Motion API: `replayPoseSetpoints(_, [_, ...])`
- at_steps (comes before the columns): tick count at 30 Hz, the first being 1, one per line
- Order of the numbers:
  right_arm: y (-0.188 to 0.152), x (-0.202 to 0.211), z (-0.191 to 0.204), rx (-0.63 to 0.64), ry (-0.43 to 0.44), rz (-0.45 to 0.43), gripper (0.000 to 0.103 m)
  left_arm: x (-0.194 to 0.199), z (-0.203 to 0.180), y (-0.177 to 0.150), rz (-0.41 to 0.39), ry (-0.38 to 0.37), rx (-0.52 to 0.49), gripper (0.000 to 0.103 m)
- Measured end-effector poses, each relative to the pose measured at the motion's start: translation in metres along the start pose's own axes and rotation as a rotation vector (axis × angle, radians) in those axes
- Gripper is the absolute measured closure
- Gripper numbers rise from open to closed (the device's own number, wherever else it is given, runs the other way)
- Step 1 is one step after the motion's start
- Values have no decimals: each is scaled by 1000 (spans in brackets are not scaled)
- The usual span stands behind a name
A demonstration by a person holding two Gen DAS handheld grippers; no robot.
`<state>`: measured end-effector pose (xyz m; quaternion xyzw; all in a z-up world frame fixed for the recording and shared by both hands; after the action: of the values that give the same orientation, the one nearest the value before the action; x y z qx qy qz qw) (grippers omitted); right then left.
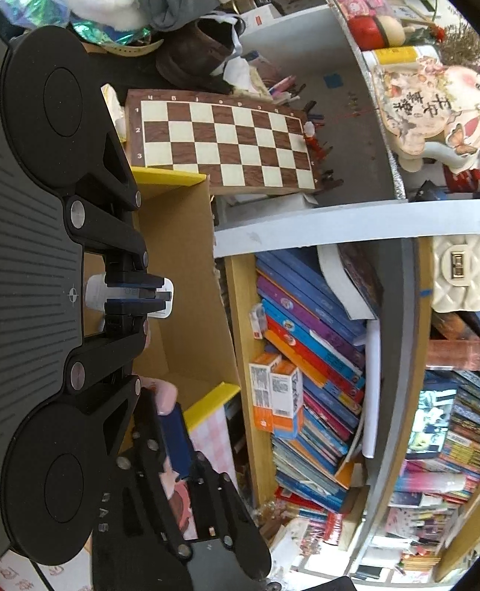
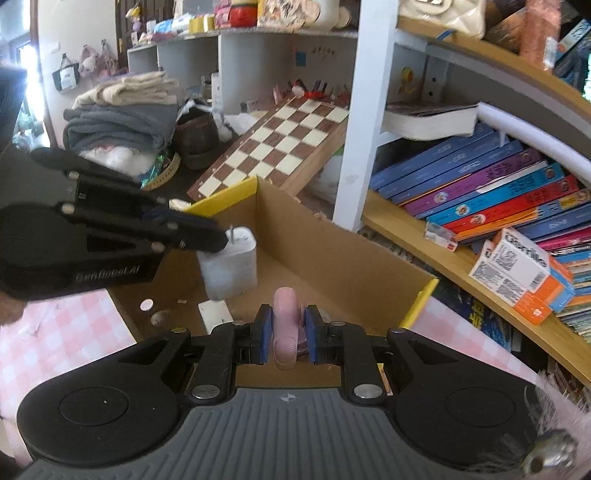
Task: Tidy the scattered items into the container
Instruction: 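Carry charger plug and pink eraser with both tools over the yellow box, then lower both tools into the box and open to release charger and eraser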
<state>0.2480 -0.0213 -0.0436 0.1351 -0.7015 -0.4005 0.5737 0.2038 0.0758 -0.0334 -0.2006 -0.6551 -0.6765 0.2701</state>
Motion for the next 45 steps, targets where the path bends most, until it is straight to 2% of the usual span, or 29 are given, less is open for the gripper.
replayPoseSetpoints(7, [-5,-33,5,50,36,81,85,-27,7,0,77,-2,-81,99])
replayPoseSetpoints(18, [-18,-71,12,109,84,206,85,-65,15,-11,170,-2,-63,99])
replayPoseSetpoints(27, [-12,-82,17,138,91,219,85,-82,17,-21,220,-5,-68,99])
replayPoseSetpoints(45, [-5,-99,19,152,91,237,85,-87,17,-21,243,-8,-76,99])
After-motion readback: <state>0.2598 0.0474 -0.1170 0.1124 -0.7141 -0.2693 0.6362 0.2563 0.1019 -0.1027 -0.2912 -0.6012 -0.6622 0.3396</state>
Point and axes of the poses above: each gripper's, at about its wrist camera, not at the fingertips, and x roughly against the way its jaws point, z to its left, y to its top, the point moved 6 cm from there along -x, roughly the way its jaws point, and after that the axes turned 1 degree about -x, right-handed, at the moved point
